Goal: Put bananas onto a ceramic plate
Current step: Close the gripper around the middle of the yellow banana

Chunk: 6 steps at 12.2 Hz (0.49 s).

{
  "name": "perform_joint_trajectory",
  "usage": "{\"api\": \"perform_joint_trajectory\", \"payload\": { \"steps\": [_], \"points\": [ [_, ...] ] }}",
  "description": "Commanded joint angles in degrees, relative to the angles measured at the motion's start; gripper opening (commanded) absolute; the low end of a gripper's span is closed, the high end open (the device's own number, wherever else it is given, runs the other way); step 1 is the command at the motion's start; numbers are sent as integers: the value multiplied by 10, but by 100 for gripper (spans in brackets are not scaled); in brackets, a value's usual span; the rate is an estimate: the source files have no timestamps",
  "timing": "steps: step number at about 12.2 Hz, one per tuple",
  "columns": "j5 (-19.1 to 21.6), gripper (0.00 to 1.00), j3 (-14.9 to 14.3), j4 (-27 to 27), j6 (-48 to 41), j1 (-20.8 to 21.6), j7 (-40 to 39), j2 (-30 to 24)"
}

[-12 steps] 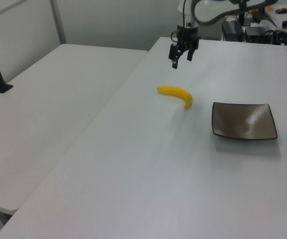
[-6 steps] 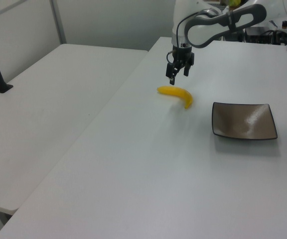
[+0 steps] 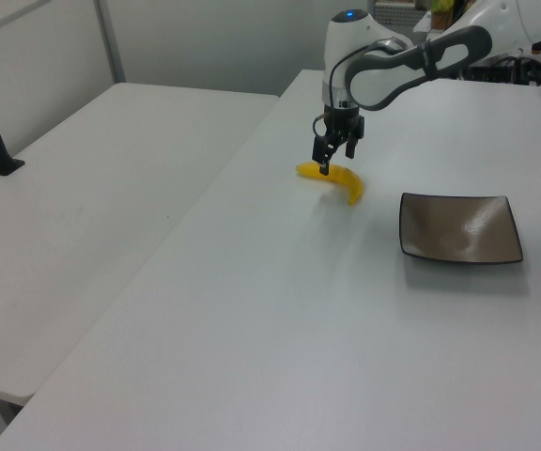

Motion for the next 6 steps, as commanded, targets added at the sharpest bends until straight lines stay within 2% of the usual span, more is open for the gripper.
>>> {"api": "perform_joint_trajectory", "payload": {
  "steps": [1,2,4,5,6],
  "points": [
    [-26,89,-1,-24,32,2,10,0],
    [-30,88,-1,-24,32,2,10,0],
    [-33,73,-1,-25,32,2,10,1],
    [-33,61,-1,-29,32,2,9,1],
    [-32,43,-1,-30,33,2,9,1]
  ]
}}
